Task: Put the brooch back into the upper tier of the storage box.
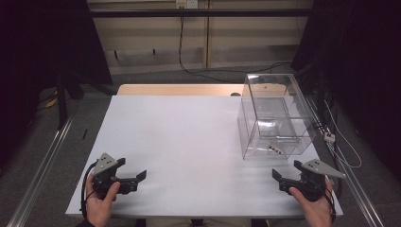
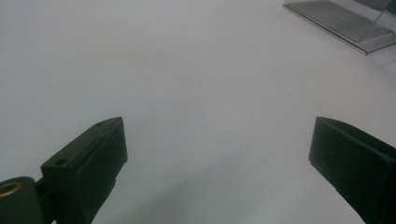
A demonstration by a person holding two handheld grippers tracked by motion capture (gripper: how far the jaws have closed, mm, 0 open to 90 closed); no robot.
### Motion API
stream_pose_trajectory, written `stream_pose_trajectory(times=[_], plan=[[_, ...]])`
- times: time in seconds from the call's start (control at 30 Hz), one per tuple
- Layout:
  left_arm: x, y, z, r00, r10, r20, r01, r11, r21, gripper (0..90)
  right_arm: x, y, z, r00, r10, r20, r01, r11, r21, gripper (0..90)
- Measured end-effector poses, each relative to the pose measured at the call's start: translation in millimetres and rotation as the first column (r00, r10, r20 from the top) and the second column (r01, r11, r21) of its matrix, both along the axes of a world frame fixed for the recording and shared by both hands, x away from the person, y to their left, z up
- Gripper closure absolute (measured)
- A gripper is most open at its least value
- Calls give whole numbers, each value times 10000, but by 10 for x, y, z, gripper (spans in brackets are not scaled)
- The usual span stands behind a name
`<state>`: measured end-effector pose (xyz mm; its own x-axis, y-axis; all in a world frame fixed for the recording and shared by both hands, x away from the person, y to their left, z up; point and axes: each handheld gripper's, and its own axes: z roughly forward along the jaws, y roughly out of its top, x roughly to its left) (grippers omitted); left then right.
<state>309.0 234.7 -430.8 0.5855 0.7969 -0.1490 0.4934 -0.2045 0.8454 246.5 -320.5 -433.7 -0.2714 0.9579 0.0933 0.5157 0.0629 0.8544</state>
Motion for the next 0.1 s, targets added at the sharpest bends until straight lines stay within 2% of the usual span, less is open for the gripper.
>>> stream_pose_trajectory(times=[0.1], plan=[[6,3,-2,10000,-29,13,29,10000,-26,39,4,13,-3,10000,97,-16,-97,10000,4,94]])
